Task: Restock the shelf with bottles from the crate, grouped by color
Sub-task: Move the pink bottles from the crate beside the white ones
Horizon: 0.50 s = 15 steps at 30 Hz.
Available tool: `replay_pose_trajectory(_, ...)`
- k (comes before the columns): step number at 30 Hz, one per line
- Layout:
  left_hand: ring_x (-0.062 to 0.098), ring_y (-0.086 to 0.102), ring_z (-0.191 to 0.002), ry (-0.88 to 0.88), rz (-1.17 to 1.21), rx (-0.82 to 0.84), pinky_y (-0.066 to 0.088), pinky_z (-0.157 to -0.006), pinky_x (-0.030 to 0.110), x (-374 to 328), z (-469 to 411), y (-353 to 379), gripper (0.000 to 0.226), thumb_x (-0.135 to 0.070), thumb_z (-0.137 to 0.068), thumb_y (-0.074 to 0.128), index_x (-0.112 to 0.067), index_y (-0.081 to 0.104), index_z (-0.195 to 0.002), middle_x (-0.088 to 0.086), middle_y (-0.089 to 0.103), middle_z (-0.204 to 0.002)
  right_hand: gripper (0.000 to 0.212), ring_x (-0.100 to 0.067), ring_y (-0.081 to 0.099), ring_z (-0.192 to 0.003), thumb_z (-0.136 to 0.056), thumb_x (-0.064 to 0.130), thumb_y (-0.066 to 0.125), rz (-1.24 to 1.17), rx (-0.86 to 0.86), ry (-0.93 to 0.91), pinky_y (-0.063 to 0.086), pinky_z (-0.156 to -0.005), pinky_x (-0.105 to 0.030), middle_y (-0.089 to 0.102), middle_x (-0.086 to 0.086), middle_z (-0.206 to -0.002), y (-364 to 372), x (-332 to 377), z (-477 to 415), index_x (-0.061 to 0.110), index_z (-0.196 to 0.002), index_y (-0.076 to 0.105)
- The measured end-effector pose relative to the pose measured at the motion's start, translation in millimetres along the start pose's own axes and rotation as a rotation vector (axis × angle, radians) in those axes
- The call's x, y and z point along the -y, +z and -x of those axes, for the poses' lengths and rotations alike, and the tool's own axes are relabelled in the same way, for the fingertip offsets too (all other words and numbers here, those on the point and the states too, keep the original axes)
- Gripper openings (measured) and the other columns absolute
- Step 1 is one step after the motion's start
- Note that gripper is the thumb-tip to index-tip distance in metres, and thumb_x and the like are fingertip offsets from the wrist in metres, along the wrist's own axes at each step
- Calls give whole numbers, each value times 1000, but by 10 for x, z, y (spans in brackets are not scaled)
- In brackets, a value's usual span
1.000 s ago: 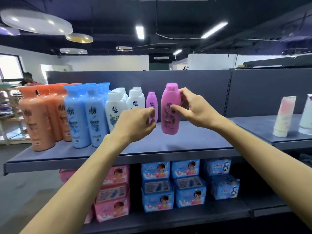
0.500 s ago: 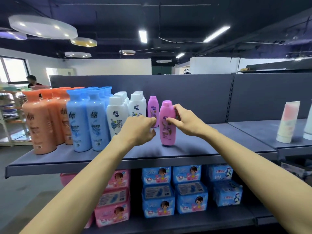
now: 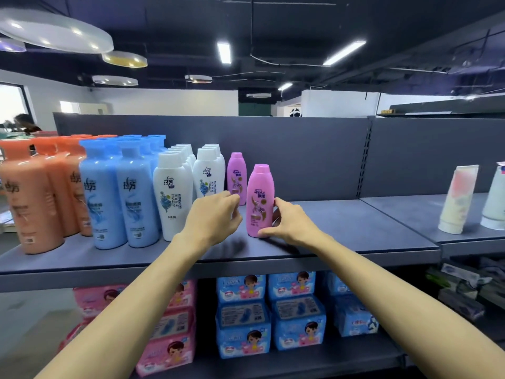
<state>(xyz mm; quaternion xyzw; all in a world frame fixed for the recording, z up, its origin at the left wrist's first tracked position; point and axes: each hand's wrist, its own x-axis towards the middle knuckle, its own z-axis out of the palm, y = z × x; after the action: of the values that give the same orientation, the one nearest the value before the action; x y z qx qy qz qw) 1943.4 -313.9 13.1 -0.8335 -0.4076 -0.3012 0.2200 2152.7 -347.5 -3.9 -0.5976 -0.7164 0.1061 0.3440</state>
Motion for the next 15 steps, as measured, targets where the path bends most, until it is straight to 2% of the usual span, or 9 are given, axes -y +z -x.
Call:
replay_pose_trajectory(5, 29, 59, -76, -86, -4, 7, 43, -56, 32, 30, -6, 206, 13, -29, -85, 52, -16, 53, -82, -1, 57, -83, 60, -13, 67, -83, -67, 35, 90, 11, -48, 46, 56, -78, -30, 69, 1, -97, 110, -43, -190, 17, -115, 57)
replay_pose_trajectory(8, 29, 58, -78, -144, 78, 4, 47, -61, 34, 46, -32, 300, 14, -30, -85, 52, -16, 53, -84, -1, 57, -85, 59, -15, 67, -85, -66, 34, 90, 8, -71, 66, 57, -80, -34, 70, 1, -98, 179, -68, -305, 17, -112, 57)
replay_pose_trajectory(11, 30, 57, -74, -198, 111, -31, 45, -58, 34, 53, -19, 402, 15, -30, -84, 54, -15, 51, -83, 0, 55, -82, 59, -17, 68, -85, -64, 35, 90, 8, -88, 77, 57, -80, -35, 71, 1, -99, 240, -95, -423, 18, -110, 57)
replay_pose_trajectory(15, 30, 58, -75, -177, 96, -44, 41, -55, 33, 73, -3, 528, 16, -29, -84, 57, -14, 52, -84, 2, 54, -83, 57, -15, 69, -82, -60, 35, 90, 2, -86, 81, 58, -78, -35, 72, 4, -94, 282, -139, -592, 20, -105, 57)
